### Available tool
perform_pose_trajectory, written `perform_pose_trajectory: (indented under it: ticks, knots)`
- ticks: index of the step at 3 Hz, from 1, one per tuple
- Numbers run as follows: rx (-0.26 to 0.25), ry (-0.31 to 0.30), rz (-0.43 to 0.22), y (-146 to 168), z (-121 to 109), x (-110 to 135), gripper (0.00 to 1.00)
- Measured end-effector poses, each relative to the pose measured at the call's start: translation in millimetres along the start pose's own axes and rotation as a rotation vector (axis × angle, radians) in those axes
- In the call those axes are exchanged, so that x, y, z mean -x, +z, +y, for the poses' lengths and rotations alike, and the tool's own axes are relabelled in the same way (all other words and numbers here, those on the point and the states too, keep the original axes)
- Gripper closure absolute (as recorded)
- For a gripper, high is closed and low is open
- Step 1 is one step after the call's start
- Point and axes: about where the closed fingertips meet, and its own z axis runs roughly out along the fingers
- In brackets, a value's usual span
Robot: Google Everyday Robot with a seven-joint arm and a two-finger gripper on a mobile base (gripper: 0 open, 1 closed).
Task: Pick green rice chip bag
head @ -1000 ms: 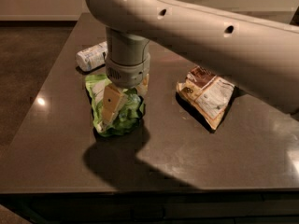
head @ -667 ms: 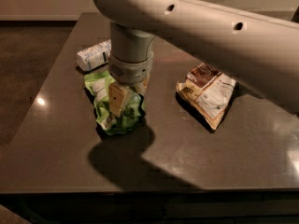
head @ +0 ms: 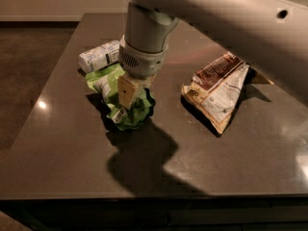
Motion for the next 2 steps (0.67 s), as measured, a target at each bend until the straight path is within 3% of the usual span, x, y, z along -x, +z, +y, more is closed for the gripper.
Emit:
perform_pose_trajectory:
  ticks: [1, 2]
  knots:
    - [0.062, -0.066, -0.078, -32, 6, 3, 1.0]
    - [0.127, -0.196, -0.164, -69, 21, 9, 1.0]
